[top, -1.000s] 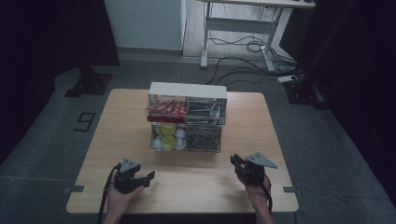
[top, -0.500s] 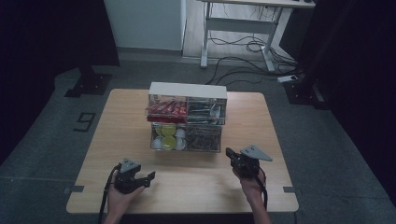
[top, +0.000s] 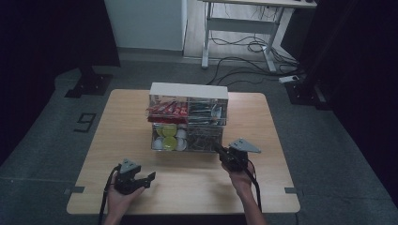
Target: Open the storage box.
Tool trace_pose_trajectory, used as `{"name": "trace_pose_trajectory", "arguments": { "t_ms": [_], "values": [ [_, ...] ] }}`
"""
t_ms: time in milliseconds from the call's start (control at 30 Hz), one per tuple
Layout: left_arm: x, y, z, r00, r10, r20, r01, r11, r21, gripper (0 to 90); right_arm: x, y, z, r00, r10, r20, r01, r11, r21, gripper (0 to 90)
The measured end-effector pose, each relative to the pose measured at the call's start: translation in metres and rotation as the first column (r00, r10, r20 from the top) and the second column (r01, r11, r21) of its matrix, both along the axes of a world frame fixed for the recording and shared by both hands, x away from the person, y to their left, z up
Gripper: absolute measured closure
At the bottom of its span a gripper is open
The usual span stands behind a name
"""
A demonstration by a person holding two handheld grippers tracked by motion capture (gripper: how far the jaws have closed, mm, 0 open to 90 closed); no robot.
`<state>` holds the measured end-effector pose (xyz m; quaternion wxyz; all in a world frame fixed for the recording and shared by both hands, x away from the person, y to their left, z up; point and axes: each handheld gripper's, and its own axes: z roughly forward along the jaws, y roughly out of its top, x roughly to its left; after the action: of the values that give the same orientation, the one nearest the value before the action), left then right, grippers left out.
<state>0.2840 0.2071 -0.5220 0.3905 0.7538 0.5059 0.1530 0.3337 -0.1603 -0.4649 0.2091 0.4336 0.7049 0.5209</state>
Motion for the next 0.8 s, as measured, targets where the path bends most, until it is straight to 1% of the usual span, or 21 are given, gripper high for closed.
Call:
{"name": "trace_pose_trajectory", "arguments": {
  "t_ms": [133,333,600,633,700,767,800],
  "values": [
    [0.0,0.0,-0.001,1.0,-0.003,-0.004,0.003,1.0,0.002,29.7,0.005,0.007,0.001,0.9999,0.013,0.002,-0.013,0.9999,0.008,88.8],
    [0.0,-0.001,-0.001,1.0,-0.006,-0.007,0.006,1.0,0.006,29.4,0.011,0.011,0.004,0.9997,0.024,0.006,-0.024,0.9994,0.025,88.8],
    [0.0,-0.003,-0.001,0.9999,-0.014,-0.008,0.014,0.9999,0.005,29.3,0.011,0.026,-0.004,0.9984,0.054,-0.015,-0.054,0.9985,0.01,88.8],
    [-0.001,-0.003,-0.001,0.9999,-0.013,-0.007,0.013,0.9999,0.005,29.2,0.011,0.03,-0.007,0.9978,0.064,-0.02,-0.064,0.998,0.003,88.8],
    [-0.001,-0.003,-0.001,0.9999,-0.012,-0.008,0.012,0.9999,0.005,29.2,0.011,0.031,-0.009,0.9975,0.067,-0.024,-0.067,0.9978,0.002,88.8],
    [-0.001,-0.005,-0.002,0.9997,-0.02,-0.011,0.02,0.9998,0.007,29.0,0.01,0.037,-0.014,0.9948,0.096,-0.033,-0.096,0.9954,0.001,88.8],
    [-0.001,-0.006,-0.002,0.9997,-0.022,-0.009,0.022,0.9997,0.007,29.0,0.009,0.039,-0.015,0.9942,0.101,-0.037,-0.101,0.9949,0.0,88.8]
  ]
}}
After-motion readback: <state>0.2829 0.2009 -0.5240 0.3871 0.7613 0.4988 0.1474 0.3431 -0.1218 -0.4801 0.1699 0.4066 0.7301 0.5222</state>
